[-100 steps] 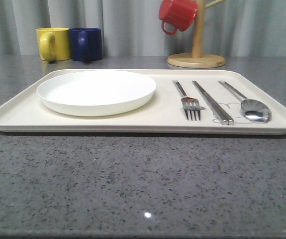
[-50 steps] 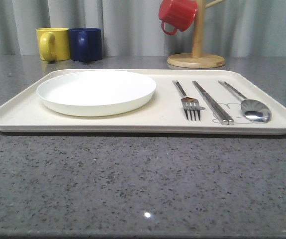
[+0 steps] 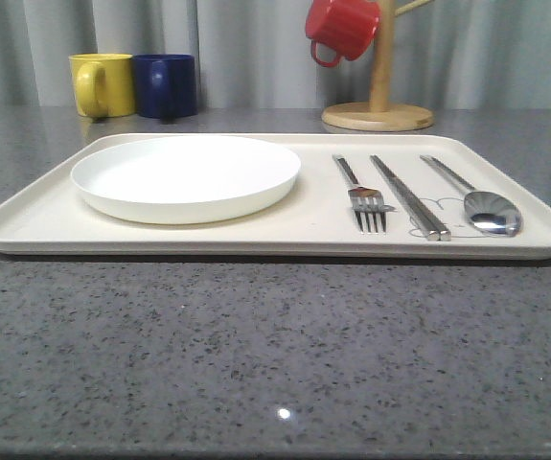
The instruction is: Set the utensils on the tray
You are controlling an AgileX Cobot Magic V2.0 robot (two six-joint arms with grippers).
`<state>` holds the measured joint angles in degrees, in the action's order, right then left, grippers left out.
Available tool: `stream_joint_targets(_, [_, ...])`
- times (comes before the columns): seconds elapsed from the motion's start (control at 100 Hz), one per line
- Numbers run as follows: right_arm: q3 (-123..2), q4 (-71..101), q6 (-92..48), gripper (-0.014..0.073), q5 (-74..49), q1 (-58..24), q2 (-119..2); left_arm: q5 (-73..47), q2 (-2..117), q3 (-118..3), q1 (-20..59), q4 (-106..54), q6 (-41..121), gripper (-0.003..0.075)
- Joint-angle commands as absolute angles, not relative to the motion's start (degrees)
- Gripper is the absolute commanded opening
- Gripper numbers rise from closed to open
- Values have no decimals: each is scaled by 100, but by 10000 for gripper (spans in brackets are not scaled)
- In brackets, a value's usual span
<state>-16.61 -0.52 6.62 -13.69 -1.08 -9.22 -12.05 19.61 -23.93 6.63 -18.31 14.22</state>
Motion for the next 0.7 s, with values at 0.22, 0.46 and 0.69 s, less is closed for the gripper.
stream_joint_targets(0.22, [-732, 69, 508, -68, -233, -17, 32, -761, 1993, -2542, 695, -1890, 1421, -18])
stream_joint_targets(0.46, [73, 69, 508, -68, 558, -17, 188, -761, 1993, -2542, 695, -1890, 1421, -18])
stream_joint_targets(0.69, [52, 69, 508, -68, 525, -17, 188, -761, 1993, -2542, 695, -1890, 1421, -18])
